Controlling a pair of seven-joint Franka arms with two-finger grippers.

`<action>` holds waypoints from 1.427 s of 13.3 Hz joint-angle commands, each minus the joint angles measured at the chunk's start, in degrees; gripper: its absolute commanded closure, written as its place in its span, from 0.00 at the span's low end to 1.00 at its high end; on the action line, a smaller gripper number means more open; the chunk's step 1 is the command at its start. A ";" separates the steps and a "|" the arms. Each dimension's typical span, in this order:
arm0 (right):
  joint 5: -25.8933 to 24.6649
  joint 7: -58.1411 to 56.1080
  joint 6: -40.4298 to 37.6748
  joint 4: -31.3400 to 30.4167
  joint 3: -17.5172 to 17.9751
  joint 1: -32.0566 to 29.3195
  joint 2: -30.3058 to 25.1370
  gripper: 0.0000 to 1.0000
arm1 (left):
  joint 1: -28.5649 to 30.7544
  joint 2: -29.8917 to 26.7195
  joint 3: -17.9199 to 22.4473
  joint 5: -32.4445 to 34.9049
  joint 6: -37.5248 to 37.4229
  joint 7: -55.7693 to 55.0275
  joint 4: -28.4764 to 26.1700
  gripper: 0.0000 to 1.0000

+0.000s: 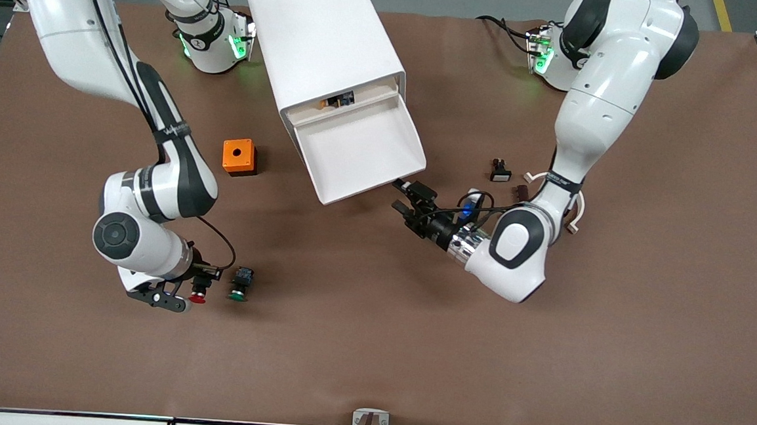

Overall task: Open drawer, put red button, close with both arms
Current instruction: 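Pull the drawer open with the left gripper while the right lifts red button, then release the drawer and withdraw the left gripper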

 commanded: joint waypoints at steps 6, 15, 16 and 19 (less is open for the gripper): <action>0.29 16.02 -13.34 0.01 3.58 4.14 -9.08 0.95 | 13.93 -11.58 -0.77 35.32 -17.01 33.11 0.78 0.01; 14.97 52.12 -18.81 -2.71 7.52 7.74 -14.79 0.95 | 12.54 -20.57 -1.21 73.45 -15.99 76.56 1.21 0.01; 14.97 57.39 -18.28 -3.24 9.89 8.00 -15.06 0.95 | 12.54 -21.71 -1.29 73.71 -15.37 81.04 1.30 0.01; 14.97 68.75 -13.99 -6.74 15.87 8.97 -16.99 0.95 | 11.40 -23.03 -1.82 74.59 -11.77 96.18 1.74 0.01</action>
